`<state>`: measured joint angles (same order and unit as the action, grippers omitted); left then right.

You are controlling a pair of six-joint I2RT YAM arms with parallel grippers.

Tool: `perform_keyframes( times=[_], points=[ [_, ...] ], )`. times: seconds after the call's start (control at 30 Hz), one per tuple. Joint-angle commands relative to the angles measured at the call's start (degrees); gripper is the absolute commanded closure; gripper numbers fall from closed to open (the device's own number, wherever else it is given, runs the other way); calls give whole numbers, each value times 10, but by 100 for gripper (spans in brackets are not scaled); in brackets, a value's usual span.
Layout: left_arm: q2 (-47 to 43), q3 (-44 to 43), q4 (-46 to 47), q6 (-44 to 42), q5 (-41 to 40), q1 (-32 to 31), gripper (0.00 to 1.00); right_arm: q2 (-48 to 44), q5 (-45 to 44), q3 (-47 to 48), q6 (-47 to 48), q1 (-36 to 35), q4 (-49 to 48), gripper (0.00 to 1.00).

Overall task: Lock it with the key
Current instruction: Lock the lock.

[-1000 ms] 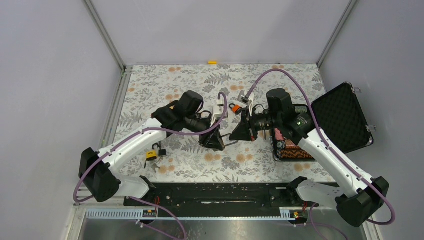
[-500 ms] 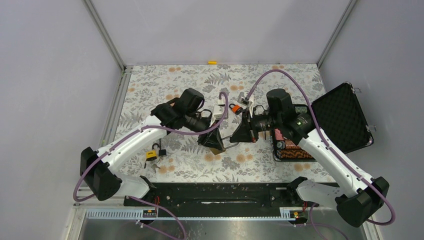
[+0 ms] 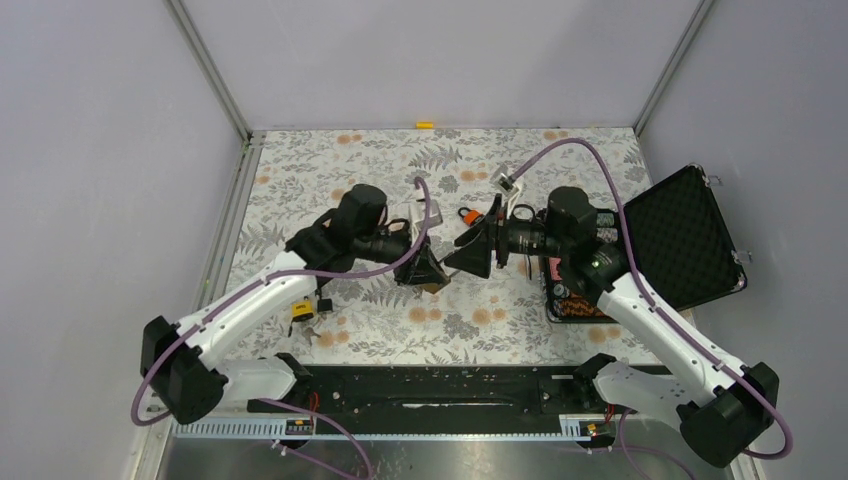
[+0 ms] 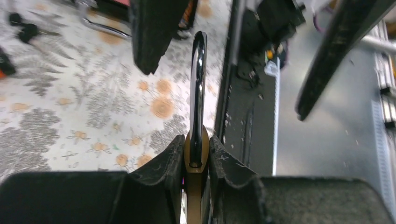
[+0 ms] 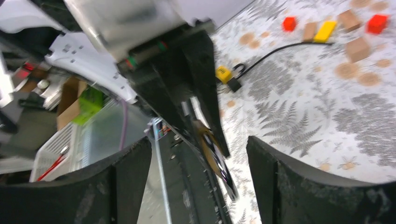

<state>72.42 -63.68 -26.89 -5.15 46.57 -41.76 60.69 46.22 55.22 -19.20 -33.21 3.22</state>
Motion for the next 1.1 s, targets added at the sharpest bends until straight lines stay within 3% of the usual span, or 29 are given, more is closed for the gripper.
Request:
perform_keyframes(
  times=[0.0, 0.1, 0.23, 0.43, 0.67, 0.8, 1.03, 1.07],
  points=[
    [-104, 47, 269, 135, -90, 7, 100, -53, -128, -99, -138, 1, -287, 16],
    [-146, 82, 357, 202, -169, 7, 100, -70, -187, -147, -167, 1, -361, 13],
    [-181, 157, 555, 298, -280, 1, 100, -59, -199, -156, -181, -9, -411, 12],
    [-191, 174, 652, 341, -356, -6, 100, -30, -183, -139, -173, -50, -447, 25],
    [-192, 183, 722, 376, -356, -6, 100, 17, -169, -120, -188, -88, -498, 30],
    [-194, 187, 735, 394, -337, -7, 100, 30, -182, -112, -213, -90, -523, 41],
    [-196, 191, 753, 405, -320, -7, 100, 40, -177, -93, -218, -89, -545, 41],
    [-195, 191, 756, 406, -317, -6, 100, 43, -176, -89, -218, -89, -542, 45]
  ],
)
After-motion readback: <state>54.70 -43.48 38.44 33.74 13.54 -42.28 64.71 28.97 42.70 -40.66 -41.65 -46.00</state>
